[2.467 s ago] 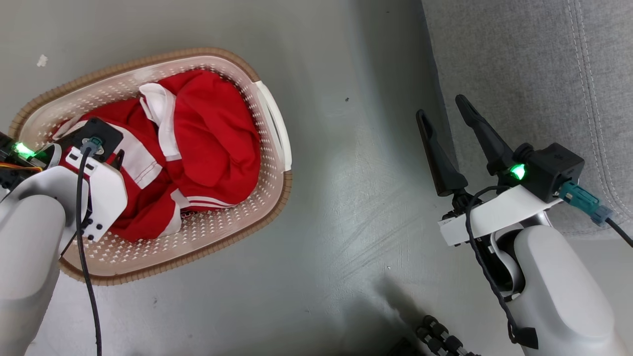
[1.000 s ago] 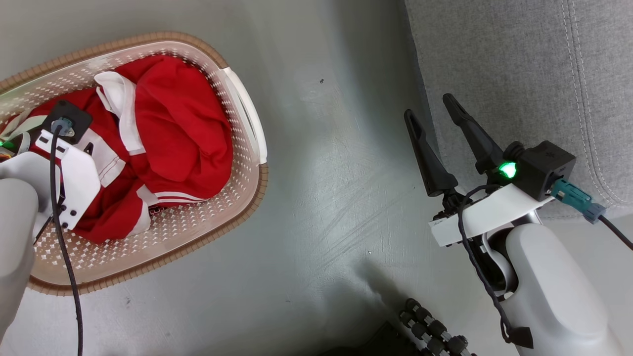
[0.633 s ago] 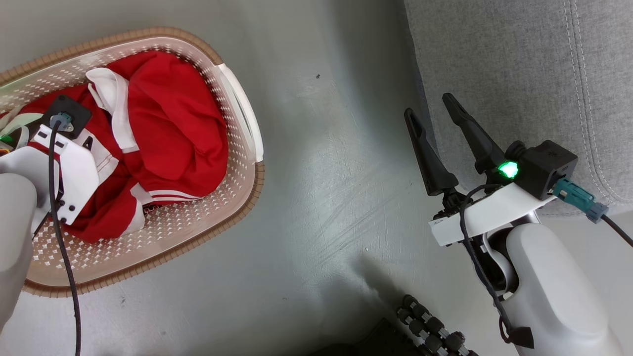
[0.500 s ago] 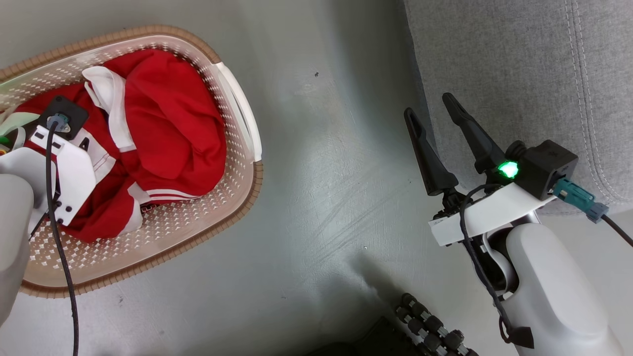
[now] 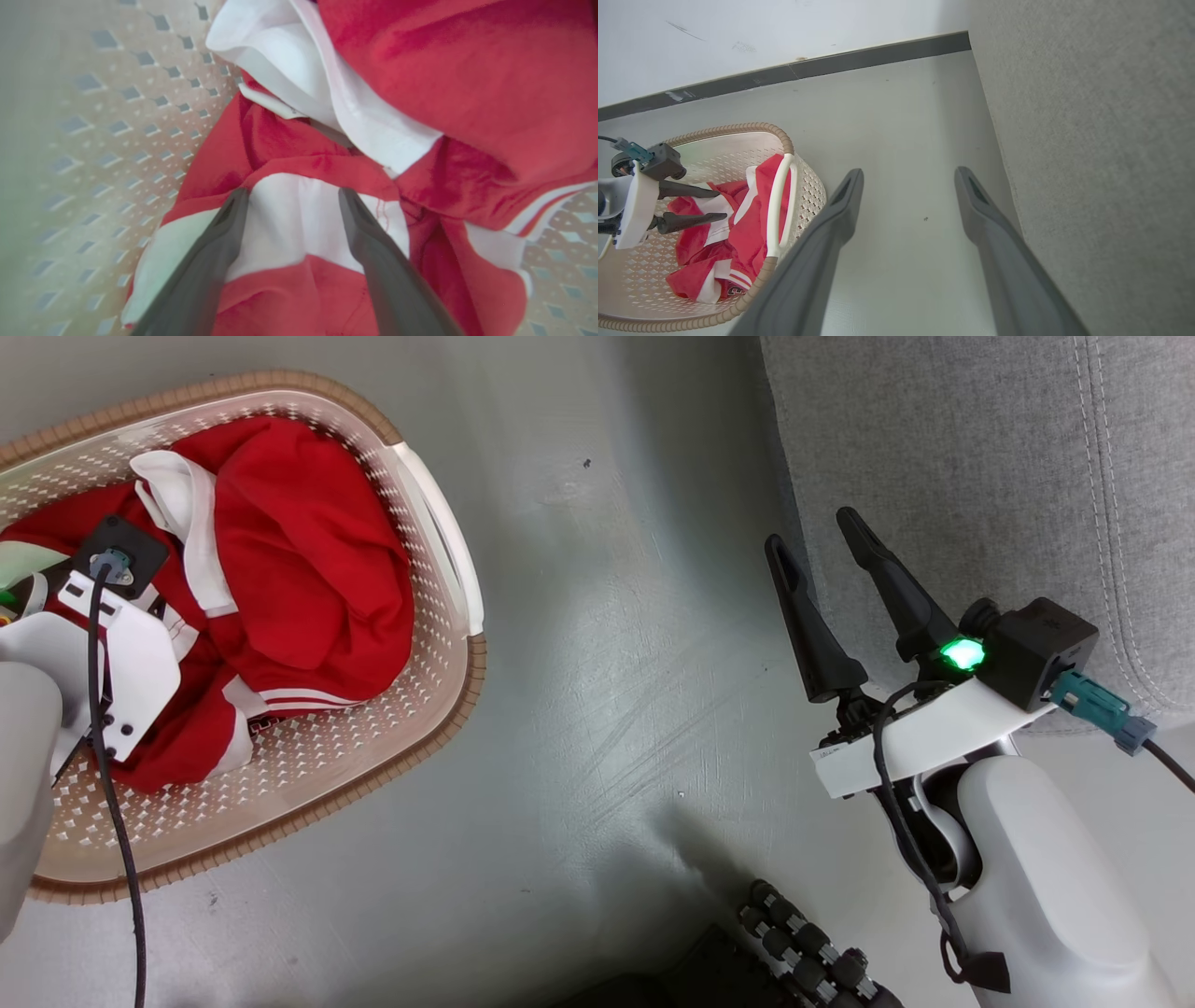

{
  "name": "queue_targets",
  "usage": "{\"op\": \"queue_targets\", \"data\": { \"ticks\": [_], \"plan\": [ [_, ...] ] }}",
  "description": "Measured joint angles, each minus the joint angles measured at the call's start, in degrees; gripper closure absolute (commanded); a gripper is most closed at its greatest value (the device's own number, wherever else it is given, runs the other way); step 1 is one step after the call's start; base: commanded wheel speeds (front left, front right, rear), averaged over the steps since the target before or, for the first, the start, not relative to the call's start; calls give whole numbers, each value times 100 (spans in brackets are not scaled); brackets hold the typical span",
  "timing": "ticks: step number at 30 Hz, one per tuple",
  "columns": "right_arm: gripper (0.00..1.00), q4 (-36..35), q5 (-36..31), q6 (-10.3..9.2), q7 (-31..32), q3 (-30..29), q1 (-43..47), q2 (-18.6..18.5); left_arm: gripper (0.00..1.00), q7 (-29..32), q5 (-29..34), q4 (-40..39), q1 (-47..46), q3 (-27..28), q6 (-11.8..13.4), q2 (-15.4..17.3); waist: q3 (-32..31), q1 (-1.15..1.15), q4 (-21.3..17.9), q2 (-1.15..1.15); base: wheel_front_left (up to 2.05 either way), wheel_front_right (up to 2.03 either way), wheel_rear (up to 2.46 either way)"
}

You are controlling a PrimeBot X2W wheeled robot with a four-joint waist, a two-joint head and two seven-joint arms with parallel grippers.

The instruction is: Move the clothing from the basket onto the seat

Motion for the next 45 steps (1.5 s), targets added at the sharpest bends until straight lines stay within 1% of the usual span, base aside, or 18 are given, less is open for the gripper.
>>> {"op": "queue_targets", "data": {
  "ticks": [15,16,18,19,20,21,22,23,24,25,30,31,38,45],
  "plan": [
    [0,-56,42,0,0,18,1,2,0,-1,-34,59,-42,-96,0,132,118,0,-99,0,0,0,0],
    [0,-60,54,0,0,21,1,3,3,-20,-54,70,-55,-104,0,135,125,0,-106,0,0,0,0],
    [0,-69,60,0,0,22,1,3,21,-53,-58,81,-80,-121,0,137,133,0,-120,0,0,0,0],
    [0,-73,62,0,0,21,1,4,38,-70,-58,85,-90,-130,0,136,133,0,-124,0,0,0,0],
    [0,-73,62,0,0,16,1,4,52,-76,-58,85,-92,-137,0,134,131,0,-126,0,0,0,0],
    [0,-73,63,0,0,13,1,4,56,-85,-58,85,-93,-144,0,134,130,0,-128,0,0,0,0],
    [0,-70,65,0,0,10,1,4,66,-94,-58,85,-93,-148,0,132,128,0,-130,0,0,0,0],
    [0,-69,68,0,0,4,1,5,82,-94,-58,85,-93,-157,0,127,125,0,-130,0,0,0,0],
    [0,-67,69,0,0,-3,1,5,86,-99,-58,85,-93,-167,0,122,121,0,-130,0,0,0,0],
    [0,-66,70,0,0,-13,1,7,100,-129,-59,85,-93,-174,0,118,116,0,-128,0,0,0,0],
    [0,-60,108,0,0,-71,0,7,100,-180,-223,111,-93,-168,0,78,87,0,-117,0,0,0,0],
    [0,-62,108,0,0,-98,-19,8,100,-304,-330,97,-93,-89,0,36,63,0,-100,0,0,0,0],
    [0,-58,99,0,0,-186,-258,7,100,-626,-634,-29,-91,123,0,-165,-21,0,-19,0,0,0,0],
    [0,4,12,0,-1,-266,-417,4,100,-926,-818,-134,-7,261,0,-304,-149,0,112,0,0,0,0]
  ]
}}
